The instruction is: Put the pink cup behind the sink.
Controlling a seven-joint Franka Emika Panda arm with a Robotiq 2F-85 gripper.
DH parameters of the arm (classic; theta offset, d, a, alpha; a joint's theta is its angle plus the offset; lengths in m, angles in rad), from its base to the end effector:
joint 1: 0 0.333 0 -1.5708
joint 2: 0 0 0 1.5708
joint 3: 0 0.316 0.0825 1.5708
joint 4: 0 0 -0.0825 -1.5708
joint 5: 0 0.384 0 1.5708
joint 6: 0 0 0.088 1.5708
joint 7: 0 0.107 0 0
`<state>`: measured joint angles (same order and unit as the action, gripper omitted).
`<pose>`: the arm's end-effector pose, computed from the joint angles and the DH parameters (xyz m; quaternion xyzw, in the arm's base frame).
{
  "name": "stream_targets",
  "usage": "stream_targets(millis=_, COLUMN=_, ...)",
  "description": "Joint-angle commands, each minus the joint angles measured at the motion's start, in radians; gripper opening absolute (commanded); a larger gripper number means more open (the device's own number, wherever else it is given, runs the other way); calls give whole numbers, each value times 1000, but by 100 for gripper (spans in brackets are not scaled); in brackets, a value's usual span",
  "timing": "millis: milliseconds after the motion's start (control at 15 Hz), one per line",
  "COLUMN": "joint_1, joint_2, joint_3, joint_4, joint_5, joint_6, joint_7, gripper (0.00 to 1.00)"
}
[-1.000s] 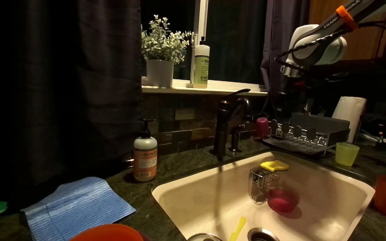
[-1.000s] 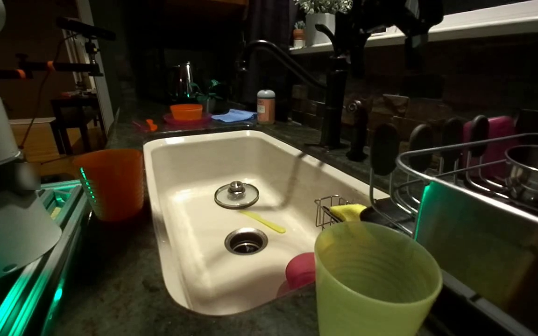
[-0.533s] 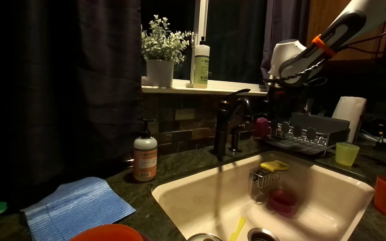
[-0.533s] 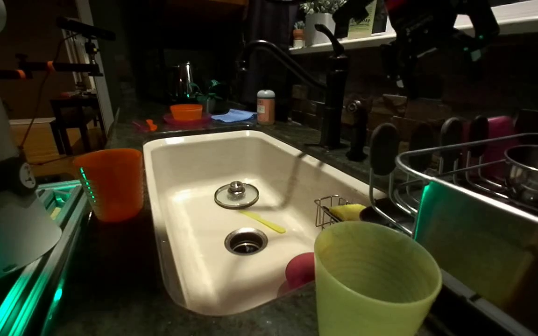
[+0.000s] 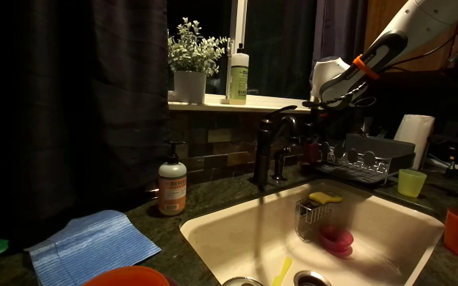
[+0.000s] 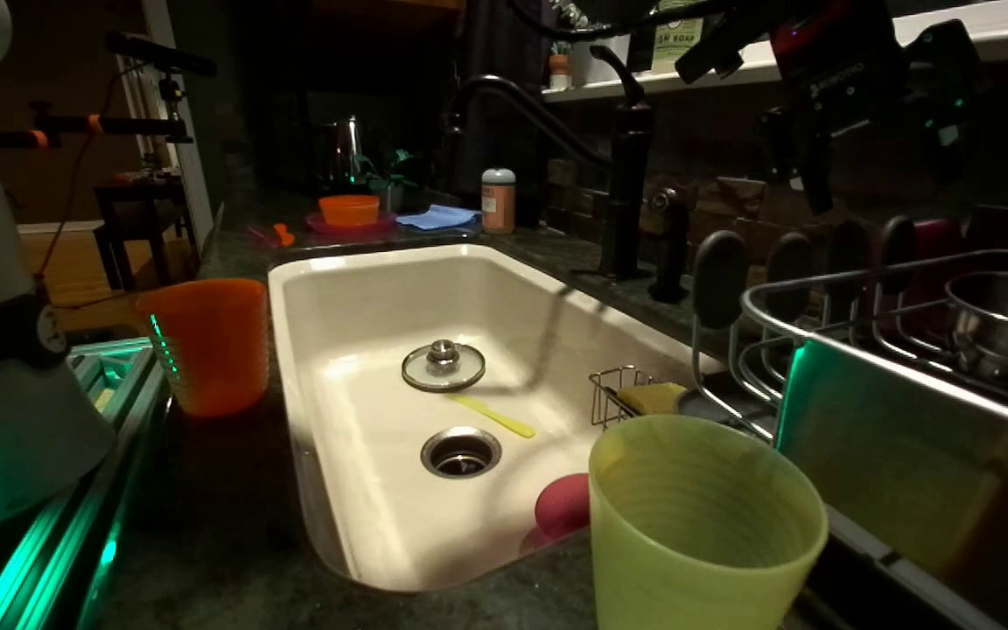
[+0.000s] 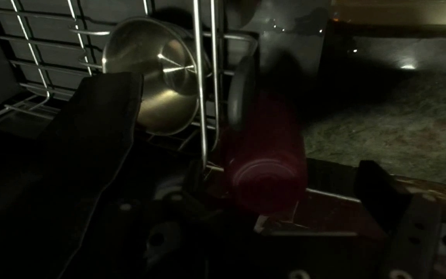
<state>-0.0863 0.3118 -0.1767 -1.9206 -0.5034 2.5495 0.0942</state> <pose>0.6262 -0.1546 0.3646 0.9689 0.0180 0.1339 0.2074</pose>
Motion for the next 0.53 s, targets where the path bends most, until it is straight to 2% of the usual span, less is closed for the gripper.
stream_targets(millis=0, joint_1=12, joint_2=63, joint_3=-21, joint_4=73, joint_5=9, joint_6=-35, joint_7=3, gripper=100)
stream_targets(millis=467, joint_1=-1, joint_2=118, joint_3=-8, joint_4=129, joint_5=96, joint_6=-77, joint_7=-31, gripper=100)
